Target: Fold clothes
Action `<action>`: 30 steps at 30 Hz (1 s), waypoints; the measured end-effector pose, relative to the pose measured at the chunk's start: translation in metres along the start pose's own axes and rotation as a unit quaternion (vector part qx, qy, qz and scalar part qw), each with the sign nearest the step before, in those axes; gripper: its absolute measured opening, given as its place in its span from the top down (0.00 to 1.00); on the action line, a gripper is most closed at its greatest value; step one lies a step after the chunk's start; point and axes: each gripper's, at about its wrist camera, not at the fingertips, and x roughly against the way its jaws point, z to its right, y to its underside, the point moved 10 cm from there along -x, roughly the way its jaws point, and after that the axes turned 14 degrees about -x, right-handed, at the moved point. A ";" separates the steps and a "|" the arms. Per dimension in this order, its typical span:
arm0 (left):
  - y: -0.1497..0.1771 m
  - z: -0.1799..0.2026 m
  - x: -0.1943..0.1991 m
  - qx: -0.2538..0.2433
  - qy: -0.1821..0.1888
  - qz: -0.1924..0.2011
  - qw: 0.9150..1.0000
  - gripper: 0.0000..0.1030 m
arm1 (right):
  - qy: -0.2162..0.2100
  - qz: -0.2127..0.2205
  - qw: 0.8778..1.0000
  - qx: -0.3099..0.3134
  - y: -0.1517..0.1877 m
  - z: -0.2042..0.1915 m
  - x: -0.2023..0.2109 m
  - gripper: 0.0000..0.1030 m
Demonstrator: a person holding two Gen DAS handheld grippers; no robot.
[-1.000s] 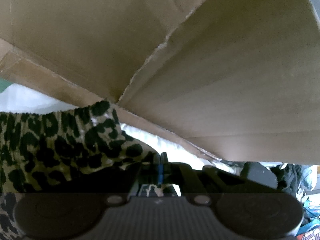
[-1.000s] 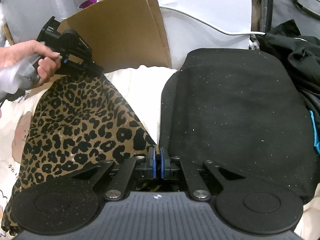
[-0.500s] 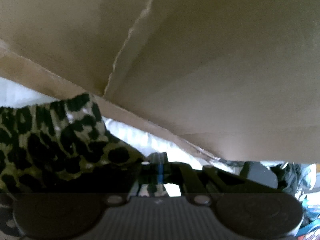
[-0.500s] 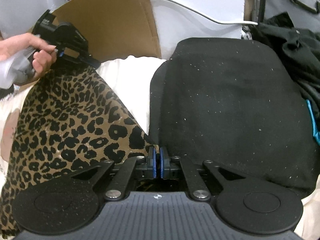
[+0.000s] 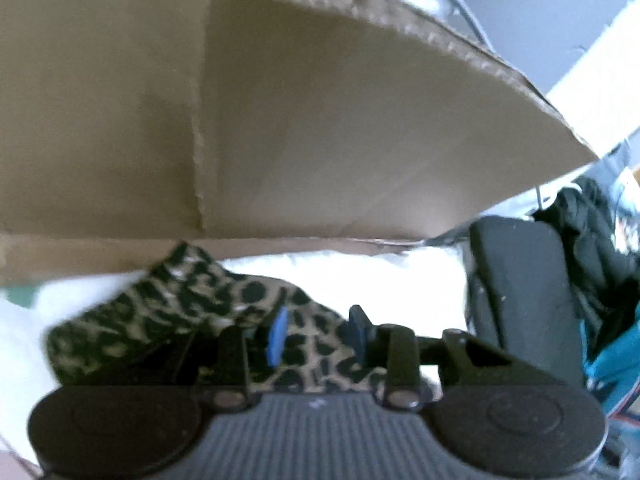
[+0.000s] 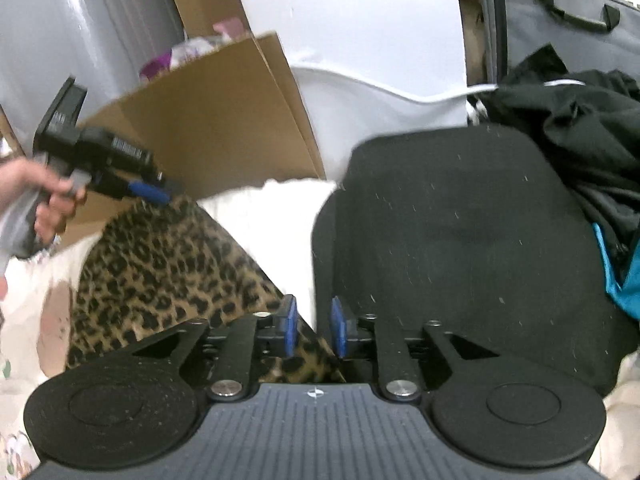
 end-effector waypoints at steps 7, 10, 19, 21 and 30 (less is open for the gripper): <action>0.008 -0.008 -0.023 -0.047 -0.036 -0.012 0.998 0.65 | -0.041 -0.028 0.998 0.031 0.007 -0.041 -0.027 0.77; 0.015 0.000 -0.022 -0.095 -0.044 -0.012 0.994 0.58 | -0.047 -0.046 0.996 0.054 0.015 -0.059 -0.044 0.77; 0.019 0.031 -0.081 -0.200 -0.029 -0.024 0.979 0.56 | -0.065 -0.087 0.989 0.098 0.032 -0.094 -0.088 0.77; 0.016 0.038 -0.093 -0.207 -0.019 -0.021 0.978 0.57 | -0.051 -0.096 0.988 0.107 0.034 -0.091 -0.099 0.77; 0.012 0.053 -0.123 -0.219 -0.025 -0.012 0.975 0.57 | 0.011 -0.097 0.989 0.112 0.031 -0.062 -0.118 0.80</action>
